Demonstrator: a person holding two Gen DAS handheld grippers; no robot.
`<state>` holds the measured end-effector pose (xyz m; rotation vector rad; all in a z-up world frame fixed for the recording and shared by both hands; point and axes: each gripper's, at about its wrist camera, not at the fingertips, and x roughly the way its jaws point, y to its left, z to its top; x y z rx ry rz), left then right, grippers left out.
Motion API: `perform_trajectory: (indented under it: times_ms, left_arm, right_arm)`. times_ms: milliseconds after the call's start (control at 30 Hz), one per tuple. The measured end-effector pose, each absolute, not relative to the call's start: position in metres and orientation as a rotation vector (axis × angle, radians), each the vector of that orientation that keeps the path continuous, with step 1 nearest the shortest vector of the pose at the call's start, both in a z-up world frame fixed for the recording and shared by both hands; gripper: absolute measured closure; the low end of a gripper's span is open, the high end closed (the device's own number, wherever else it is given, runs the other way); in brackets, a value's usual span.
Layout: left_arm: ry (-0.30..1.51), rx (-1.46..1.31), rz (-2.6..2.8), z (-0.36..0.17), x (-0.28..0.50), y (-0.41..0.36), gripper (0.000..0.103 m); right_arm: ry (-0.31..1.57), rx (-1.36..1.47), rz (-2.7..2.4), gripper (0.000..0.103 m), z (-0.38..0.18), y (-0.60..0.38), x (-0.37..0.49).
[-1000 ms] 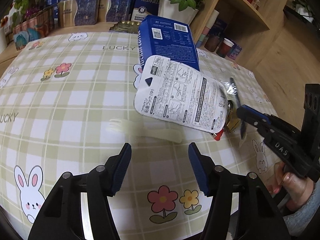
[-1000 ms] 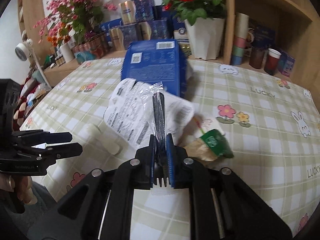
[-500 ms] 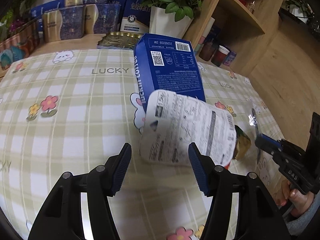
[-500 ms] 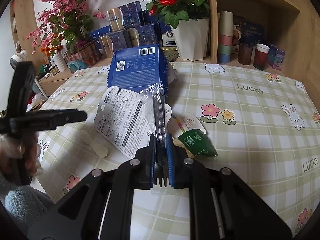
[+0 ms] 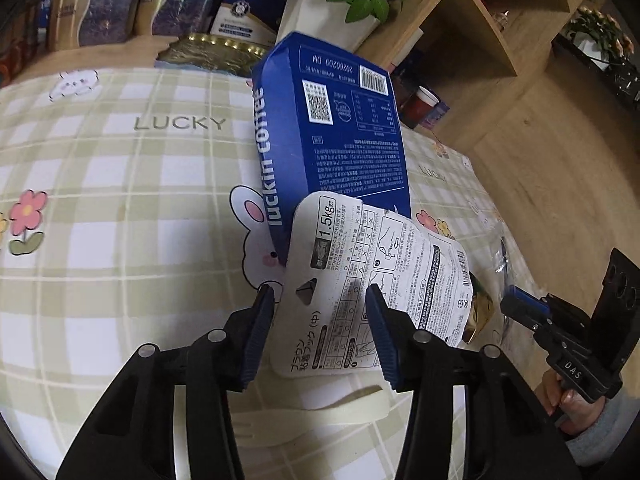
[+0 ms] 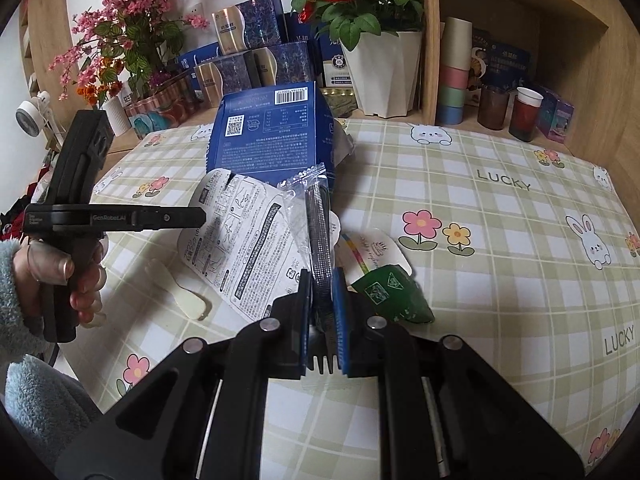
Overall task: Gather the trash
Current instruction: 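Grasp the white paper card with the left gripper while the right gripper holds the fork packet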
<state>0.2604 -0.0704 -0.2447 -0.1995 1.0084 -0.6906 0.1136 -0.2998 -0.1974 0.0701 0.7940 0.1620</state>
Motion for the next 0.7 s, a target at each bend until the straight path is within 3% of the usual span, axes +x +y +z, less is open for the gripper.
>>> perform_trajectory:
  times_ms: [467,600,700]
  left_arm:
    - [1.049,-0.246,-0.716,-0.253,0.262,-0.071,0.062]
    - [1.052,-0.219,-0.706,-0.253,0.258,-0.069,0.081]
    - [1.043,-0.206,-0.703,-0.249,0.254,-0.067,0.088]
  right_arm:
    - [0.832,0.038,0.17,0.089,-0.205,-0.29,0.121]
    - [0.841,0.035,0.169,0.089,-0.208,-0.29,0.122]
    - [0.844,0.03,0.168,0.089,-0.208,-0.289,0.121]
